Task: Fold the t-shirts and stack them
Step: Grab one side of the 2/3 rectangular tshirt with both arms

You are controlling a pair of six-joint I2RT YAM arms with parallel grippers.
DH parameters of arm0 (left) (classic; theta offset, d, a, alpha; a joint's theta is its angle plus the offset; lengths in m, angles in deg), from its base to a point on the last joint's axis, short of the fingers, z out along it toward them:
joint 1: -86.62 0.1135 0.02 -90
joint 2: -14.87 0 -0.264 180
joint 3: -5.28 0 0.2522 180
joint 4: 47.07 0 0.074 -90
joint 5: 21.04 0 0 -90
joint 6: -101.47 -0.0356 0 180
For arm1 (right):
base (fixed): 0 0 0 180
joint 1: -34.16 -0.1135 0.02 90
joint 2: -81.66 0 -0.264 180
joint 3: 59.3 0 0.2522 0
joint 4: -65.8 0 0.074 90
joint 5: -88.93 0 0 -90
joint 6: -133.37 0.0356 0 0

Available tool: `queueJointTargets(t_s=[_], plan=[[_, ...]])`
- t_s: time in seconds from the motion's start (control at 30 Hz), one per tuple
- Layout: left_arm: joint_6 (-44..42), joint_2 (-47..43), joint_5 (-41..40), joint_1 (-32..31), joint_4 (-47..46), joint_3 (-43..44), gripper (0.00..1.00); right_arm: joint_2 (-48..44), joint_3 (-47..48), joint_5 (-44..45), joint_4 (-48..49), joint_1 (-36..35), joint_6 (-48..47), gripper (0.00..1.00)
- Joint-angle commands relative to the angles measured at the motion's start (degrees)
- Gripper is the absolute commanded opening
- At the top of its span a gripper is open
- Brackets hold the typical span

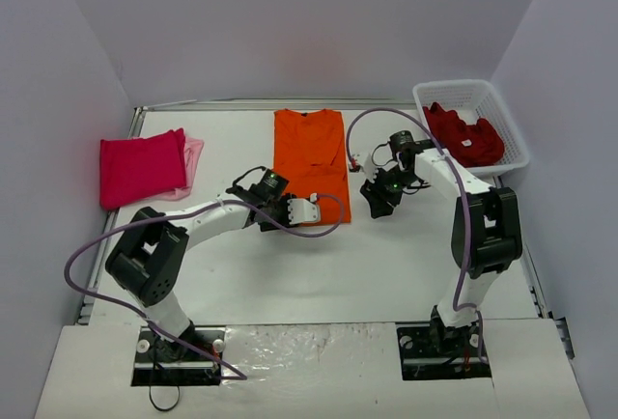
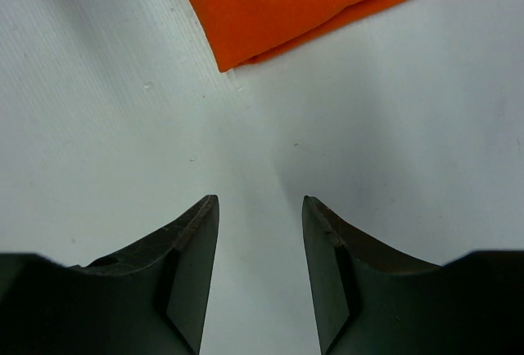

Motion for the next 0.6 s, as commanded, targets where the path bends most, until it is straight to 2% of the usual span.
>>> queueJointTargets(t_s=[0.0,0.57], plan=[[-0.96,-0.67,-0.04,-0.47,-0.08,0.13,0.33,1.03,1.00,-1.01,-1.88,0.05,0.42,0.41],[-2.19,4.69,0.84,-0.56,1.77,0.74,0.33,1.48,1.08,-0.39,-1.88,0.41,0.06,0.41]])
